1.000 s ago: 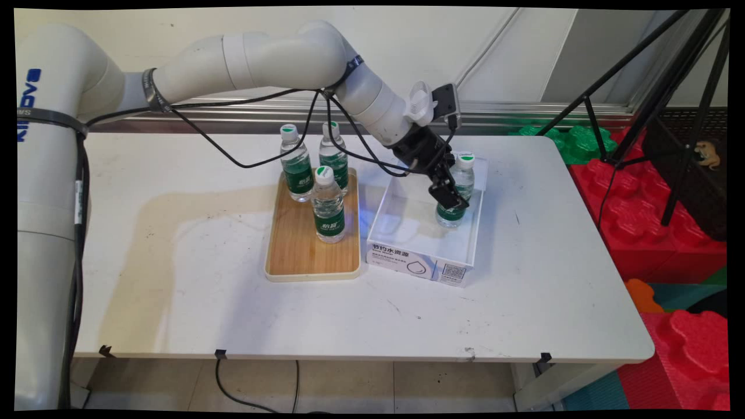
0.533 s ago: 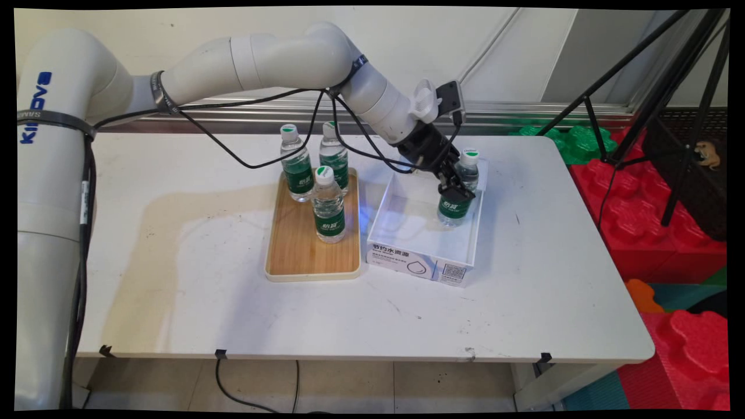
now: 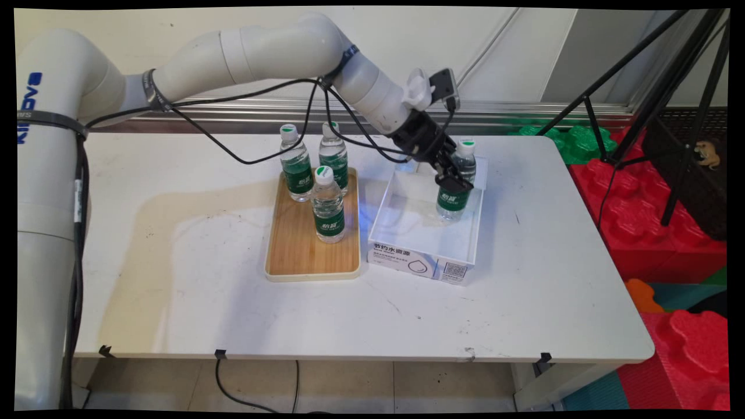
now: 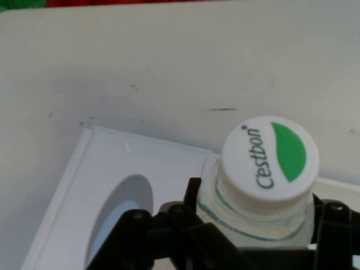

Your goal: Place the picked object on the tray

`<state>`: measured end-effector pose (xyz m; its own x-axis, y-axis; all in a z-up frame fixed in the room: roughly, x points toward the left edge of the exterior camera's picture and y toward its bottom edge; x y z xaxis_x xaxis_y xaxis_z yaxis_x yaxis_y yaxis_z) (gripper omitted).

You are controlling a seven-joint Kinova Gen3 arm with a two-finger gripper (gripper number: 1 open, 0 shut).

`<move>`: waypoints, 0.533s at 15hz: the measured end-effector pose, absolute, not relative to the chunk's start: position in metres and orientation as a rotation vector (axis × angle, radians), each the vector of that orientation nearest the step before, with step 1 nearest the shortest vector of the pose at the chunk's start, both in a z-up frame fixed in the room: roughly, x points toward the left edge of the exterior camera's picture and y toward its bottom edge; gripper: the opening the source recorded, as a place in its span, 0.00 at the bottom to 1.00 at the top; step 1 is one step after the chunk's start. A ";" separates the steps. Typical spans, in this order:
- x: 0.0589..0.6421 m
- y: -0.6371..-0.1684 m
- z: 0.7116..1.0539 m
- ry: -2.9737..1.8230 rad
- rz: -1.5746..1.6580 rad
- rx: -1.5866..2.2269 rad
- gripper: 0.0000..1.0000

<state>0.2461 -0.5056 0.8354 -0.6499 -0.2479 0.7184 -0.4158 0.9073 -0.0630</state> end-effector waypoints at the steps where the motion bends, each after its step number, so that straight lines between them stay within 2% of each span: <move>1: 0.250 -0.504 0.840 -2.300 0.287 0.467 0.00; 8: 0.272 -0.490 0.874 -2.260 0.299 0.439 0.00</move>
<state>0.2721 -0.4902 0.8735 -0.6220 -0.2157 0.7527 -0.4039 0.9119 -0.0724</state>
